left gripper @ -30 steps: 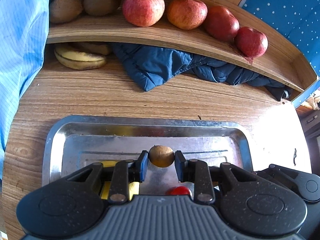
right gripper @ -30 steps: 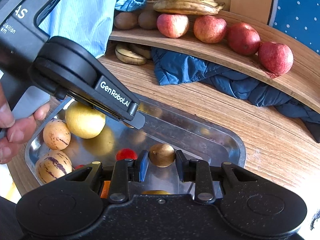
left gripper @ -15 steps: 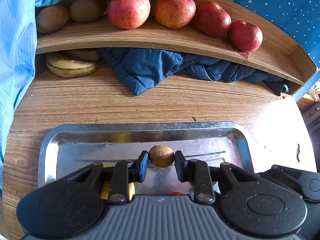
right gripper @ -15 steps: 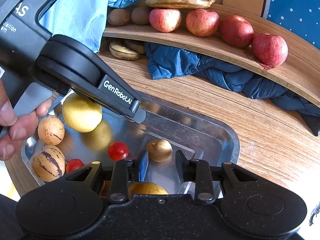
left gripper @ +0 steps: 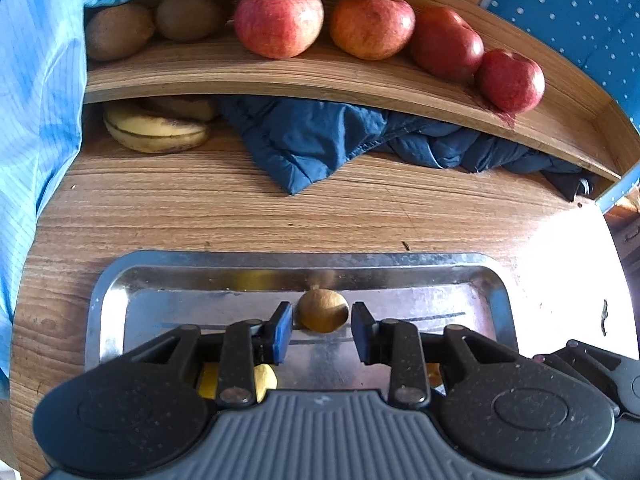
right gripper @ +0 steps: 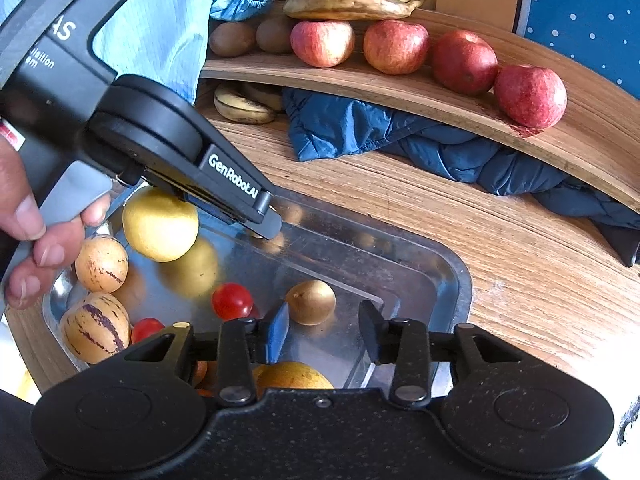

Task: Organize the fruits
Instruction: 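Open both tools to release the small brown fruits on the tray, then lift both open tools up and back from the tray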

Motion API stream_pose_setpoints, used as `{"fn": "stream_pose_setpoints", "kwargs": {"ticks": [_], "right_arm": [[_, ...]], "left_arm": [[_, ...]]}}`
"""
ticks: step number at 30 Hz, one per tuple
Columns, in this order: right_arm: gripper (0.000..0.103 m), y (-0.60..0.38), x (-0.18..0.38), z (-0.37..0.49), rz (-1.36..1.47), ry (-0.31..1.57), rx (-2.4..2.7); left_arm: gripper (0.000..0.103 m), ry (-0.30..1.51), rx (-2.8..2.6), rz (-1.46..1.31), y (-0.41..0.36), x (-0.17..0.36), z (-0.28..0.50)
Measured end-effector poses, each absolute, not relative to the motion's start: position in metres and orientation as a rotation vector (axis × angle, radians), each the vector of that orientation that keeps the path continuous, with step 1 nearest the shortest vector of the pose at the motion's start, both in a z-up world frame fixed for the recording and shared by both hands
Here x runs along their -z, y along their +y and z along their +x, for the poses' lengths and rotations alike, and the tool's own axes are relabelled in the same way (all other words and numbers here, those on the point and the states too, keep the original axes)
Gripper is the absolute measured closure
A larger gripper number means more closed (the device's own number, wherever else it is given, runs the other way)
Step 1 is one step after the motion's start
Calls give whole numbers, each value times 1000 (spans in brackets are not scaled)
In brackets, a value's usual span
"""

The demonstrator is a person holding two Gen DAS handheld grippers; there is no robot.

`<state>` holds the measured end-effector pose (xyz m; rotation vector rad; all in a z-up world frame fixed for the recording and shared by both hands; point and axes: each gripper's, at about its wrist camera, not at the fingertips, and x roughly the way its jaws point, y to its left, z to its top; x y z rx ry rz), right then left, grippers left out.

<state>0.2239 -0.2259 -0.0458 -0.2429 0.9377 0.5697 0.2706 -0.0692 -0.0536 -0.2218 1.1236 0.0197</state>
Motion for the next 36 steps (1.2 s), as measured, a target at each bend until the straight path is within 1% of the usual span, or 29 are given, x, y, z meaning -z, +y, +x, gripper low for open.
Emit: {"fn": "stream_pose_setpoints", "kwargs": {"ticks": [3, 5, 7, 9, 11, 13, 17, 19, 22, 26, 30, 36], "right_arm": [[53, -226, 44, 224, -240, 934, -559], [43, -227, 43, 223, -237, 929, -550], [35, -228, 42, 223, -229, 923, -537], [31, -229, 40, 225, -222, 919, -525], [26, -230, 39, 225, -221, 915, -512], [24, -231, 38, 225, -215, 911, -502], [18, -233, 35, 224, -212, 898, -478], [15, -234, 33, 223, -205, 888, -462], [7, -237, 29, 223, -184, 870, -436], [3, -239, 26, 223, -164, 856, -396], [1, -240, 24, 220, -159, 840, -359], [1, -240, 18, 216, -149, 813, -316]], "left_arm": [[62, 1127, -23, -244, -66, 53, 270], [59, 1129, -25, -250, -66, 53, 270], [51, 1124, -26, -250, -66, 52, 268], [46, 1119, -28, -246, -67, 50, 267], [43, 1113, -26, -246, -68, 47, 266], [37, 1105, -25, -250, -68, 44, 266], [27, 1082, -26, -249, -68, 38, 264], [18, 1069, -33, -247, -67, 35, 263], [13, 1052, -50, -236, -65, 30, 261], [7, 1032, -74, -235, -59, 26, 258], [2, 1015, -98, -234, -53, 25, 255], [1, 1001, -111, -241, -44, 23, 250]]}}
